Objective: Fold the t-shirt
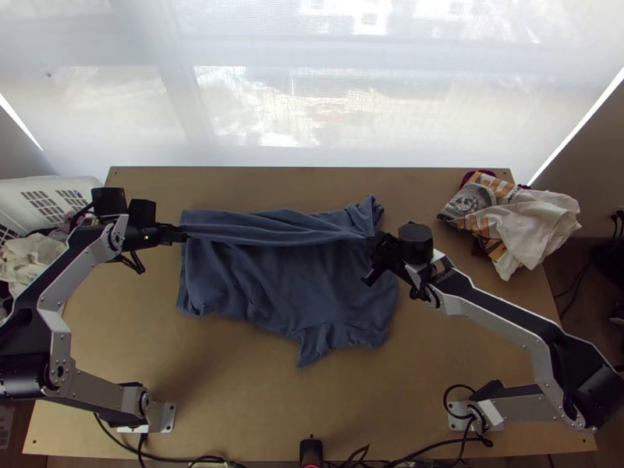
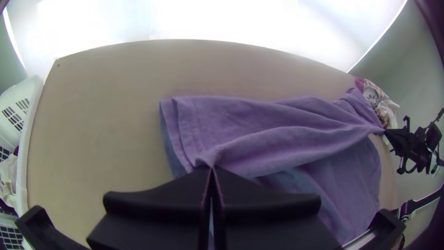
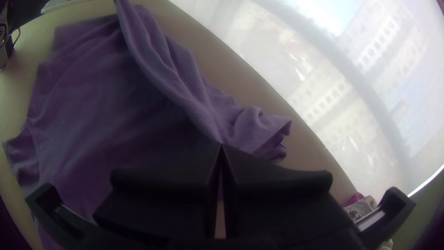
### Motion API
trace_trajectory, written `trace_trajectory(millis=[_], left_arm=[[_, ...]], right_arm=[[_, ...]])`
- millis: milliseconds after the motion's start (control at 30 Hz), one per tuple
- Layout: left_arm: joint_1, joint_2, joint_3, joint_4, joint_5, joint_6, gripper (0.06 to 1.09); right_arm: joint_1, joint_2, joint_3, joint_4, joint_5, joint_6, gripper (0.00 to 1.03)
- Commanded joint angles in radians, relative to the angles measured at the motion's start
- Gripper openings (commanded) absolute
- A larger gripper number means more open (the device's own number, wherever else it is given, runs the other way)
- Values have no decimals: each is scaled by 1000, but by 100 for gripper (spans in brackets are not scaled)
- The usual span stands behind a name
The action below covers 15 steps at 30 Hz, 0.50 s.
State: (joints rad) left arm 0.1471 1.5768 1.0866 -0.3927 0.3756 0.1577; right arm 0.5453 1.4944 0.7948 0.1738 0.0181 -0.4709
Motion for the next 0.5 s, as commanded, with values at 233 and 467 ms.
trace_trajectory(millis=[233,467], left_arm=[[-4,-11,-111,49,-1,3,9],[-6,11,-157,89,-4,6,9]], right_arm=[[8,23,-62,9,0,2,3],[2,63,-68,10,2,2,3]])
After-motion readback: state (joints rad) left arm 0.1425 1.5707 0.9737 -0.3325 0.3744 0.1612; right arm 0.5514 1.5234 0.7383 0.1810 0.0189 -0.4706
